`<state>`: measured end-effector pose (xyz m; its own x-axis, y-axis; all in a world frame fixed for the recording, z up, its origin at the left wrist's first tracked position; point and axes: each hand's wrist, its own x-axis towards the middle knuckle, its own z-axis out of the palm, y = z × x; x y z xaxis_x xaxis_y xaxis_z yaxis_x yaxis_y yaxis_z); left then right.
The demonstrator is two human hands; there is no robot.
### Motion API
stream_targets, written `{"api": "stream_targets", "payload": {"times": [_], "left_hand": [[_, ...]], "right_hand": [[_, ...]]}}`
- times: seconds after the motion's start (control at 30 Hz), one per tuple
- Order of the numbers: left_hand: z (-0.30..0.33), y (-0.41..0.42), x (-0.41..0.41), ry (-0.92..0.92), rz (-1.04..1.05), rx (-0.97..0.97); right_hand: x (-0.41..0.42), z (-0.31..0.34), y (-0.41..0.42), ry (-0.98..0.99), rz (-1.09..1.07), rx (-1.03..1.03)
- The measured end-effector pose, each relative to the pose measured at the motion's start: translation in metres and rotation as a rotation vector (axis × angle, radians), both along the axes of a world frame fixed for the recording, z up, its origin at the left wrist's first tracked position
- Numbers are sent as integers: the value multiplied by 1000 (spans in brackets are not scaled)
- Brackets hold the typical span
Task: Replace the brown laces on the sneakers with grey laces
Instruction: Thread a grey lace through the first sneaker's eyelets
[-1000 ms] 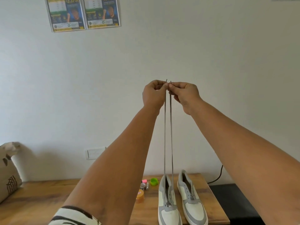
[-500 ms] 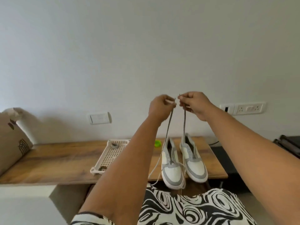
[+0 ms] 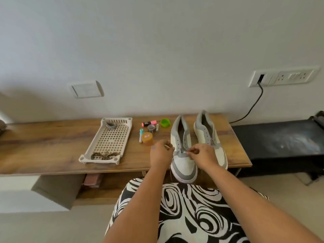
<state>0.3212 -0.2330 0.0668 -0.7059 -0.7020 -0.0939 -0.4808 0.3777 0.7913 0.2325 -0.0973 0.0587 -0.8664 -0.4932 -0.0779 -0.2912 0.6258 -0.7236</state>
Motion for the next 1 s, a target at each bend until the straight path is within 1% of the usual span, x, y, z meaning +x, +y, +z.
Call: {"api": "stream_targets", "payload": {"times": [0.07,0.17,0.23,0.3,0.37,0.47,0.53,0.6,0.7,0.8,1.0], "left_hand": [[-10,-5,-4,-15,-16,-12],[-21,-15,-8,-7,10,48],[-23,-20,-14,-4,12,72],[-18,-23,-22,-35,-49,35],[-17,-25,-29,-153,-149,-27],[-22,-25,-34,-404,-279,-79],[-24,-22,-34,-467,-290,-140],[-24,-16,-35,-440,-250,-161],[-22,-8,-39,-313,-153,-115],[-20,-2,-42,-203,-86,-114],[-27,-2,-47,-195,-60,-73]], "right_hand": [[-3,-14,-7,-1,-27,-39],[-6,-26,-18,18,-62,-116],[-7,-30,-23,44,-75,-128],[-9,-32,-26,69,-83,-118],[-13,-31,-29,59,-84,-115],[-18,-24,-31,32,-112,-108],[-20,-22,-29,3,-154,-132],[-19,-21,-24,-20,-158,-124],[-16,-20,-22,-77,-131,-128],[-15,-21,-23,-97,-105,-120],[-17,-29,-28,-164,-149,-180]]}}
